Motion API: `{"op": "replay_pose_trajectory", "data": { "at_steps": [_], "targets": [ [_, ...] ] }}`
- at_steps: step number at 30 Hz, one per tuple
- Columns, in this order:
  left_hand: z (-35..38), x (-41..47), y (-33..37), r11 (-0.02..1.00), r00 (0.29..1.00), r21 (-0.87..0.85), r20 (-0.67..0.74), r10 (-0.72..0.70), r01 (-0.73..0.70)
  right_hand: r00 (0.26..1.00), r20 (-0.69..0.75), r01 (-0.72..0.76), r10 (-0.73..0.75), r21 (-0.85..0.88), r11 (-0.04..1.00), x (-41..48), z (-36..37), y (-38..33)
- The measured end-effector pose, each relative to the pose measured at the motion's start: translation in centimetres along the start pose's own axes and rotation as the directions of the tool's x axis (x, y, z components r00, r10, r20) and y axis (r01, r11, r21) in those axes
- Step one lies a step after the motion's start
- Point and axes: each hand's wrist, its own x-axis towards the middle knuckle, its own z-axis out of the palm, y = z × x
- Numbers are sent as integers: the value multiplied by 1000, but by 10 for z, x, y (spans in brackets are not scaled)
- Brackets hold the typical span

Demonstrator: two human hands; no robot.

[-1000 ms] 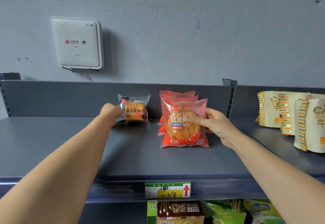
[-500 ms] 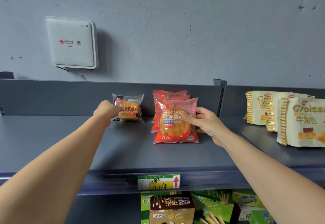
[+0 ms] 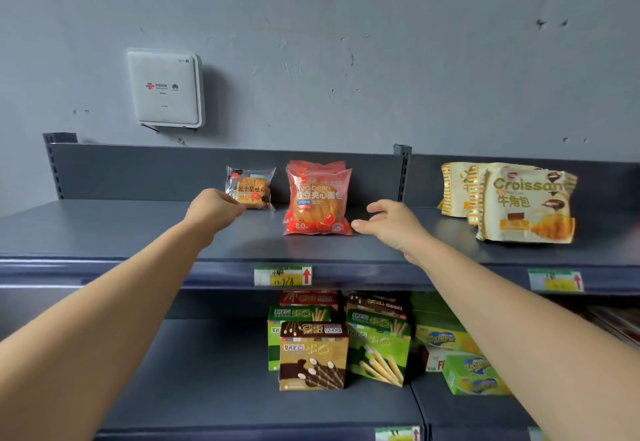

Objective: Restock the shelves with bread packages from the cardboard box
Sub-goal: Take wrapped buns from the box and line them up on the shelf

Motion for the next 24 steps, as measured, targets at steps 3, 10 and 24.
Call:
{"op": "replay_pose_trajectory", "data": {
  "at_steps": [3, 10, 24],
  "targets": [
    [0, -46, 11, 998, 998, 17, -26, 65, -64, 998, -4, 65, -66, -73, 995, -32, -12, 1],
    [10, -144, 28, 980, 984, 118, 90, 151, -161, 995, -15, 95, -99, -157, 983, -110, -29, 13],
    [34, -305, -21, 908, 882, 226, 406, 241, -352, 984, -89, -172, 158, -198, 965, -302, -43, 84]
  ]
}}
